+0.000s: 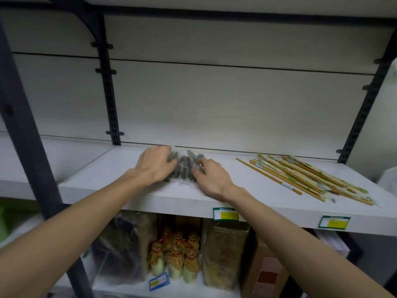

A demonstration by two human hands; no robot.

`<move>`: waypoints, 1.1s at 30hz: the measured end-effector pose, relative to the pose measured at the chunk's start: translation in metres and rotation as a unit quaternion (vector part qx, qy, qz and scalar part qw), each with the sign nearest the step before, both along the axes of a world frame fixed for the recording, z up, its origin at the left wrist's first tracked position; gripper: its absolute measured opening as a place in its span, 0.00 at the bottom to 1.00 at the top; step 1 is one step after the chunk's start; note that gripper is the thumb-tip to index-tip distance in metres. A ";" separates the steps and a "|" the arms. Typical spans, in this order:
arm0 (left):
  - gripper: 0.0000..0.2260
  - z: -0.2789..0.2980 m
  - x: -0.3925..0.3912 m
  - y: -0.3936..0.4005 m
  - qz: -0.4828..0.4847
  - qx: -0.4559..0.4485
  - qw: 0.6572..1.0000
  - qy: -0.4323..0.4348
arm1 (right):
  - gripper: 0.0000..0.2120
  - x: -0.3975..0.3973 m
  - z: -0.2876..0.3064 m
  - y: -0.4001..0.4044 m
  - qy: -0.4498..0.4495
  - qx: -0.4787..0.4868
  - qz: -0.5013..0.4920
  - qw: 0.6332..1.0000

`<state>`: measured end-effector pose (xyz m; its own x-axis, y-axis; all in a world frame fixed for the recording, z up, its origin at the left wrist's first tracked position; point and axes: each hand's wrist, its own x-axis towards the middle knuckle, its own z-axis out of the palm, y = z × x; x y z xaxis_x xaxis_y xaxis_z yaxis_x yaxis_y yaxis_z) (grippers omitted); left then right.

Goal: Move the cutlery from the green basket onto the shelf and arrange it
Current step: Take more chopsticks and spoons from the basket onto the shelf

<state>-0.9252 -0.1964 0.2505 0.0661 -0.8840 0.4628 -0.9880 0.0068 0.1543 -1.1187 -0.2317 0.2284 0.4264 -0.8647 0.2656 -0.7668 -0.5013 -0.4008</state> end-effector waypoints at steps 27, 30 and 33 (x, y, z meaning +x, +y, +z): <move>0.24 -0.007 0.044 0.127 0.016 -0.175 0.984 -0.011 | 0.25 0.055 0.038 0.070 -0.108 -0.242 0.038 0.963; 0.22 -0.008 0.092 0.174 0.047 -0.245 0.967 -0.056 | 0.27 0.089 0.034 0.102 -0.129 -0.279 0.056 0.950; 0.21 -0.014 0.146 0.214 0.091 -0.262 0.959 -0.064 | 0.26 0.139 0.022 0.139 -0.137 -0.295 0.118 0.938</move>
